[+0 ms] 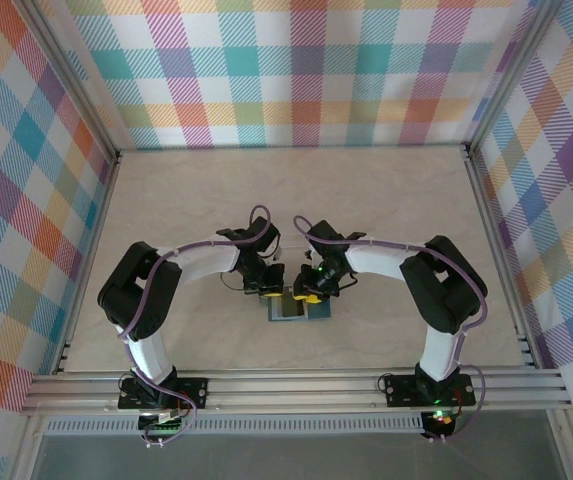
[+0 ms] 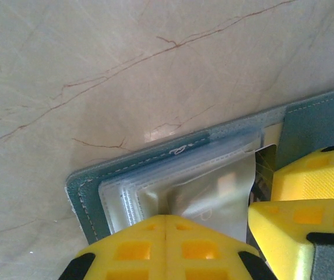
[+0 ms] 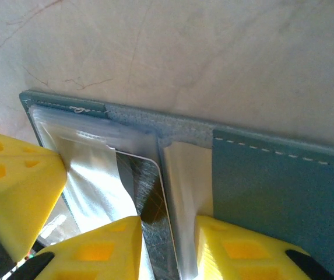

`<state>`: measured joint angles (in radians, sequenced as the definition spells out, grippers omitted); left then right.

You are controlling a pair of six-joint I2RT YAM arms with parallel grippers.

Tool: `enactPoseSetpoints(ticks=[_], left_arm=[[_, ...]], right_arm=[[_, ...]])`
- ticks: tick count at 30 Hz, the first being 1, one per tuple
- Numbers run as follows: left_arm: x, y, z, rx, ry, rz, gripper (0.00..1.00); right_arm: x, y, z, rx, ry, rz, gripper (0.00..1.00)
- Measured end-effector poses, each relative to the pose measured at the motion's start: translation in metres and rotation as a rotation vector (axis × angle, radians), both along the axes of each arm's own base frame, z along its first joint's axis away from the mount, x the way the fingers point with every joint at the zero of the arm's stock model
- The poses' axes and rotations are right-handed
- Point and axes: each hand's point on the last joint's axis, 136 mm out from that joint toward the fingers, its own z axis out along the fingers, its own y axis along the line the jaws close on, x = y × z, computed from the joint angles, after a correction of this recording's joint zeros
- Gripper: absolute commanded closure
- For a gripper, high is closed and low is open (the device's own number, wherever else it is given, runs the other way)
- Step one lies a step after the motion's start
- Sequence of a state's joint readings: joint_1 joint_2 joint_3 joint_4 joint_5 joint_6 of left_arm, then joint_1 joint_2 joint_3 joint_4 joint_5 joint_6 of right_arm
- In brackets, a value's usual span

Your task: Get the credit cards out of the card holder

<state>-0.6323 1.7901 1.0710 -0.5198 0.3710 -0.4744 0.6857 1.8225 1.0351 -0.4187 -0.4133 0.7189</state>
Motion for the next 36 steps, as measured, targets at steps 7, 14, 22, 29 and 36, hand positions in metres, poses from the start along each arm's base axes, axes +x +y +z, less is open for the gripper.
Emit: enactPoseSetpoints(ticks=[7,14,22,29,36], left_arm=[[0.000,0.000,0.000,0.000,0.000,0.000,1.00],[0.000,0.000,0.000,-0.002,0.002,-0.001,1.00],[0.000,0.000,0.000,-0.002,0.002,0.000,1.00],[0.000,0.000,0.000,-0.002,0.002,0.000,1.00],[0.000,0.000,0.000,-0.002,0.001,0.000,1.00]], right_arm=[[0.000,0.001,0.002,0.104,0.003,-0.021,0.72],[-0.001,0.005,0.005,0.197,0.006,-0.034,0.73],[-0.002,0.013,0.014,0.288,-0.001,-0.034,0.75],[0.000,0.011,0.014,0.312,0.007,-0.055,0.81],[0.003,0.003,0.011,0.299,0.002,-0.081,0.86]])
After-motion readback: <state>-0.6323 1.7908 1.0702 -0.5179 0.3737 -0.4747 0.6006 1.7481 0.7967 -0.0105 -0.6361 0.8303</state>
